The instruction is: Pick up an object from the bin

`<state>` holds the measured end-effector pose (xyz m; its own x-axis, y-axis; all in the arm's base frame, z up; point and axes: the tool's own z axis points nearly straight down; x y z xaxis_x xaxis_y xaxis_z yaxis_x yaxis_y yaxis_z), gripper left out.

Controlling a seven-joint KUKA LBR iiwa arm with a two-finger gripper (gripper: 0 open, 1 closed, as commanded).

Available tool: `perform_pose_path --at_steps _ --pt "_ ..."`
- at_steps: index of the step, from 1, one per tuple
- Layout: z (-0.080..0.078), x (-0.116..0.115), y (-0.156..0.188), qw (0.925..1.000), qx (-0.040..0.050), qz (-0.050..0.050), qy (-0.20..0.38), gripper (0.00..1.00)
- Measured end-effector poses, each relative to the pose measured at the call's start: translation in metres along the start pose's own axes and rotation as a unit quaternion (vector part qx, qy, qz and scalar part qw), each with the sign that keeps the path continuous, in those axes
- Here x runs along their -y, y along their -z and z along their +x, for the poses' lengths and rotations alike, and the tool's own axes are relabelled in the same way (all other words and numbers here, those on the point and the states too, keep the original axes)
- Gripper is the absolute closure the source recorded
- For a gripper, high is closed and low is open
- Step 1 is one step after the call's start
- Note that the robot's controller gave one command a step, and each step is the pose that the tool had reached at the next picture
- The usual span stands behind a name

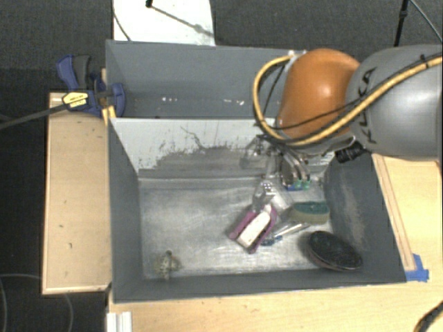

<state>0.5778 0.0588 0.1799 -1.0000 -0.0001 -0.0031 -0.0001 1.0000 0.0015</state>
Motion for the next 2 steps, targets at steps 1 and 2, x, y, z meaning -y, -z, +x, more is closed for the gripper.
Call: perform_pose_path --at_steps 1,2 --pt "0.0743 0.0310 -0.1084 0.9925 0.0024 0.000 0.122 0.00" --pt "0.0715 0.0297 -0.1053 0.9926 0.0063 0.000 0.121 1.00"
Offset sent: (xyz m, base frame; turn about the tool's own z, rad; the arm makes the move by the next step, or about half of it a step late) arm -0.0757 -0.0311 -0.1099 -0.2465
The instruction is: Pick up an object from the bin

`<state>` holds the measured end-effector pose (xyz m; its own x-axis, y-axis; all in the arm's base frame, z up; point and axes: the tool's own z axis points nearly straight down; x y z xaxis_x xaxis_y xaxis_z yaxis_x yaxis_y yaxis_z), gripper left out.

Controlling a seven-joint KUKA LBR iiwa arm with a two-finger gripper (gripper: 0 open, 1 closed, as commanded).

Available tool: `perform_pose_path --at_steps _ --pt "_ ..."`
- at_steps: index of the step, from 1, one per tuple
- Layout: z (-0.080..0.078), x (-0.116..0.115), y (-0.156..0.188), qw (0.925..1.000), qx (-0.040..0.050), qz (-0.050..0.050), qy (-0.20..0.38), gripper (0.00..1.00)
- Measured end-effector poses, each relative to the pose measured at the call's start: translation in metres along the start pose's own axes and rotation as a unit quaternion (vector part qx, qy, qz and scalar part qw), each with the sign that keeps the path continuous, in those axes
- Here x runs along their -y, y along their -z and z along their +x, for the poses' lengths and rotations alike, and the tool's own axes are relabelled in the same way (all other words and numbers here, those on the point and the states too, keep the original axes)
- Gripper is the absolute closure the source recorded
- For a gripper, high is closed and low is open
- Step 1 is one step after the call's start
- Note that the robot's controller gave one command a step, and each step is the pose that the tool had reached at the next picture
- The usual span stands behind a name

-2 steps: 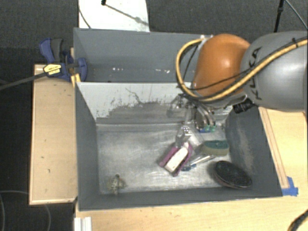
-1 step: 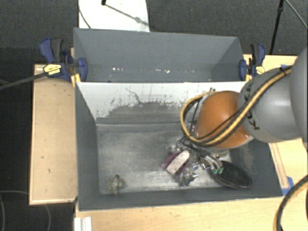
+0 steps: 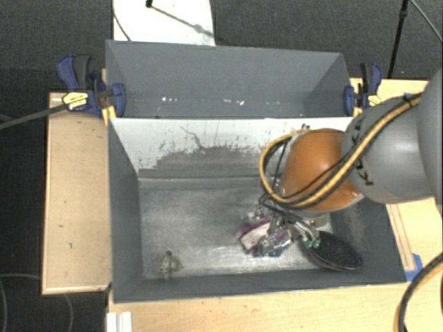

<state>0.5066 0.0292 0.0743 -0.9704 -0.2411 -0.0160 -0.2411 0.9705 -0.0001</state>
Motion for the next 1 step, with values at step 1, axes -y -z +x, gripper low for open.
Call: perform_pose_path --at_steps 1 --pt "-0.0232 0.0056 0.1356 0.9998 -0.0028 0.001 0.022 1.00"
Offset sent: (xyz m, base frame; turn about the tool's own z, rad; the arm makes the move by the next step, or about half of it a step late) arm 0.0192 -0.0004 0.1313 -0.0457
